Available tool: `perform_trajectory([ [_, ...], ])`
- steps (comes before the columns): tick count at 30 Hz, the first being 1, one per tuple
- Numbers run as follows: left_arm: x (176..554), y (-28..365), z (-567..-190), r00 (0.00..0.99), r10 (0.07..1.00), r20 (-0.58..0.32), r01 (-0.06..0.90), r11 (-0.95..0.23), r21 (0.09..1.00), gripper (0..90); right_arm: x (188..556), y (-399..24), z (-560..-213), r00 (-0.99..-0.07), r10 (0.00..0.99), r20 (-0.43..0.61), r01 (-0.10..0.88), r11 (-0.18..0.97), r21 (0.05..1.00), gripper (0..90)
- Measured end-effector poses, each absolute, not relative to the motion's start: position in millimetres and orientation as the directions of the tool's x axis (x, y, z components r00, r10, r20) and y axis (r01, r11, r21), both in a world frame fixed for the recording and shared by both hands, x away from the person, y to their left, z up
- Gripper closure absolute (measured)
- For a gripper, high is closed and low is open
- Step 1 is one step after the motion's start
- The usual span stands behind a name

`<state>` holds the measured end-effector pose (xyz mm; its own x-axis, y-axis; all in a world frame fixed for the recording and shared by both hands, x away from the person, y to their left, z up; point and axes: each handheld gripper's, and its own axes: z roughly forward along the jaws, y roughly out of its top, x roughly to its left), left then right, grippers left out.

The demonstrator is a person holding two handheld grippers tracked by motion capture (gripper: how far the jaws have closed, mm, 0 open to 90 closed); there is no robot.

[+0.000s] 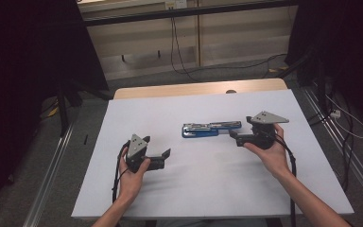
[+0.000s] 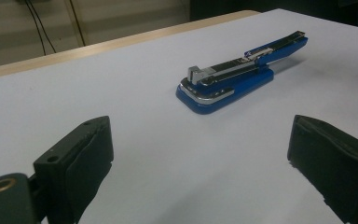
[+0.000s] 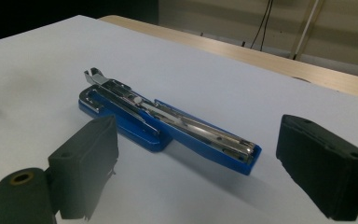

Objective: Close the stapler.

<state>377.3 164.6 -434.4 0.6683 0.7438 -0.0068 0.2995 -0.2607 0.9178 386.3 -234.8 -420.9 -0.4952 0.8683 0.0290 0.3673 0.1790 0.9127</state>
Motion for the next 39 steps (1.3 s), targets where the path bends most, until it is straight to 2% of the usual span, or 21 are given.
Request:
perform_trajectory([
  [4,380.7,154.9,-431.1,0.674,0.739,0.009,0.298,-0.283,0.912,7.2,382.9,-243.1,-425.9,-0.475,0.878,0.056,0.389,0.153,0.908,14.5],
  [11,390.2,140.8,-427.2,0.703,0.71,-0.023,0.305,-0.273,0.912,6.8,375.1,-252.9,-431.6,-0.47,0.881,0.058,0.407,0.158,0.9,16.4],
  [14,394.8,137.0,-427.5,0.711,0.703,-0.026,0.291,-0.261,0.92,6.3,373.9,-258.7,-434.0,-0.466,0.882,0.073,0.418,0.147,0.897,21.2],
  [21,402.0,127.2,-427.5,0.728,0.685,-0.023,0.273,-0.259,0.927,5.1,374.9,-261.5,-442.7,-0.459,0.885,0.081,0.445,0.15,0.883,24.1],
  [23,403.7,124.6,-428.0,0.728,0.685,-0.019,0.269,-0.26,0.927,5.3,374.9,-260.9,-443.6,-0.467,0.88,0.091,0.448,0.147,0.882,28.2],
  [25,406.1,122.5,-429.0,0.727,0.686,-0.02,0.268,-0.257,0.928,5.3,374.8,-261.6,-443.5,-0.477,0.874,0.096,0.44,0.143,0.887,38.0],
  [31,415.5,113.1,-431.2,0.726,0.687,-0.034,0.269,-0.237,0.933,5.4,375.7,-262.1,-443.7,-0.483,0.871,0.086,0.422,0.146,0.895,55.2],
  [34,420.1,105.8,-430.3,0.729,0.685,-0.012,0.25,-0.25,0.935,5.7,377.5,-261.4,-445.2,-0.49,0.868,0.08,0.42,0.154,0.894,64.3],
  [39,426.3,99.5,-431.0,0.721,0.693,-0.013,0.26,-0.253,0.932,9.6,378.8,-261.3,-447.3,-0.499,0.861,0.095,0.437,0.155,0.886,76.6],
])
